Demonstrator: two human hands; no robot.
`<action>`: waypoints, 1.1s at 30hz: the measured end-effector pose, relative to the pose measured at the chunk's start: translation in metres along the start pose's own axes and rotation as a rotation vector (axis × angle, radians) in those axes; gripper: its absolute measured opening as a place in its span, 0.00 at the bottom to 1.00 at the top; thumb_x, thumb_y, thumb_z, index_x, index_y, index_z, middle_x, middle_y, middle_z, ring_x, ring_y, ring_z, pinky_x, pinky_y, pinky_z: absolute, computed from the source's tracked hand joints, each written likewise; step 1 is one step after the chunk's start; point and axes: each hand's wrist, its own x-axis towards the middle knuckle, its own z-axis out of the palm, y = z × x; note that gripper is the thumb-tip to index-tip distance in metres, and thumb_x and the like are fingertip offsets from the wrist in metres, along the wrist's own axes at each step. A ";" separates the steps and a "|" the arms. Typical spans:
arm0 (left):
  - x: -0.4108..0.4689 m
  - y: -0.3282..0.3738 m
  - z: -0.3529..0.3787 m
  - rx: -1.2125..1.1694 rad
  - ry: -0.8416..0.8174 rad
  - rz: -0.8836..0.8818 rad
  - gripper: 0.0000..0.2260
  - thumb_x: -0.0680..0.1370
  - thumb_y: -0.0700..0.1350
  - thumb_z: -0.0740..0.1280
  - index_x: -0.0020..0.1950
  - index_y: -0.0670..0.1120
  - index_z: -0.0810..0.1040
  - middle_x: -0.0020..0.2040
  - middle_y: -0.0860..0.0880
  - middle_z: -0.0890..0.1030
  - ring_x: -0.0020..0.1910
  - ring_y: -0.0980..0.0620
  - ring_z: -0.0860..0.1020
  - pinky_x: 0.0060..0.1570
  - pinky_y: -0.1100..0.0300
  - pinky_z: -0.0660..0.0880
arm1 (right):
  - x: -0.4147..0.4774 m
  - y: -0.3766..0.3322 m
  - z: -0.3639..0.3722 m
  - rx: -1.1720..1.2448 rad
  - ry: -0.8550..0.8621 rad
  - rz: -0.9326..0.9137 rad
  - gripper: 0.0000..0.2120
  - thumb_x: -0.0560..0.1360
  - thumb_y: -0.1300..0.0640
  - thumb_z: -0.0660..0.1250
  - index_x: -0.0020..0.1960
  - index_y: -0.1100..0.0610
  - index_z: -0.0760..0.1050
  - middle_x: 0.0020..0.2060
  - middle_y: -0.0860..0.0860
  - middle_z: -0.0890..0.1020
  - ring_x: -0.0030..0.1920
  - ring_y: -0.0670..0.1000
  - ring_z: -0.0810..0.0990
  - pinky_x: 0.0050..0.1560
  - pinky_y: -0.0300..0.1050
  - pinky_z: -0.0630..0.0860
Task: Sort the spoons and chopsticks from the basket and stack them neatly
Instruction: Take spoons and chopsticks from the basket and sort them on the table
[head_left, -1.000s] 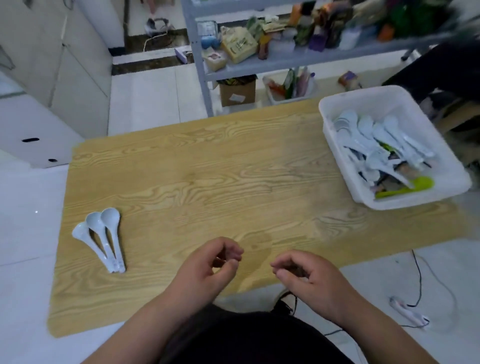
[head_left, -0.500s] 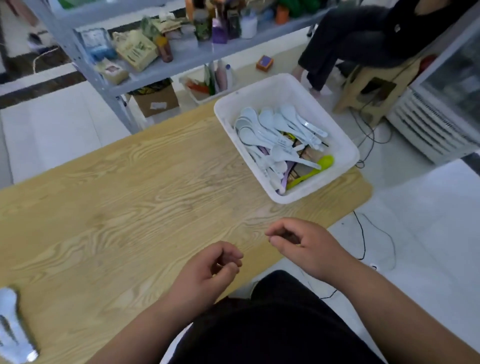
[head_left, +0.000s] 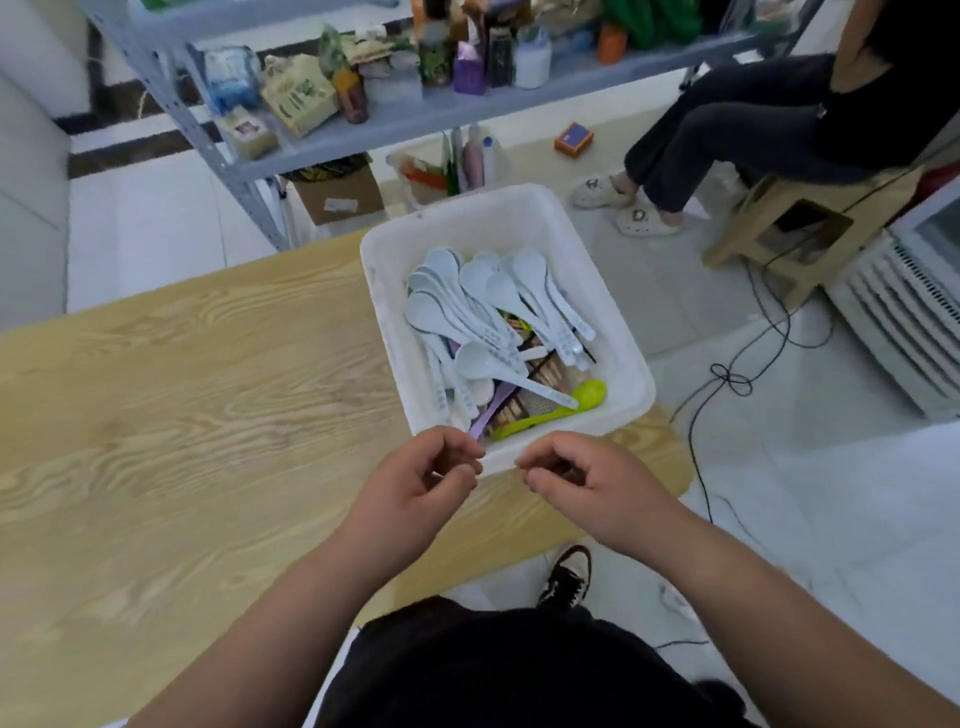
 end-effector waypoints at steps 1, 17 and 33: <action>0.000 0.000 0.012 -0.032 0.043 -0.028 0.07 0.71 0.52 0.67 0.48 0.59 0.80 0.45 0.53 0.84 0.46 0.52 0.83 0.53 0.49 0.79 | 0.006 0.001 -0.014 -0.019 -0.018 -0.019 0.07 0.78 0.55 0.70 0.49 0.41 0.80 0.43 0.37 0.83 0.42 0.39 0.80 0.42 0.31 0.74; 0.096 -0.010 0.018 0.326 0.175 -0.116 0.10 0.78 0.45 0.68 0.58 0.55 0.75 0.53 0.55 0.78 0.43 0.56 0.79 0.44 0.57 0.77 | 0.147 0.000 -0.081 -0.731 0.061 0.029 0.18 0.79 0.51 0.64 0.68 0.52 0.71 0.60 0.50 0.75 0.60 0.53 0.76 0.50 0.45 0.71; 0.164 -0.012 0.031 0.433 0.322 -0.357 0.04 0.79 0.41 0.61 0.46 0.47 0.75 0.43 0.46 0.78 0.40 0.46 0.80 0.34 0.56 0.73 | 0.222 0.035 -0.071 -1.345 0.031 -0.112 0.15 0.76 0.60 0.63 0.62 0.56 0.69 0.57 0.55 0.76 0.57 0.57 0.74 0.54 0.52 0.64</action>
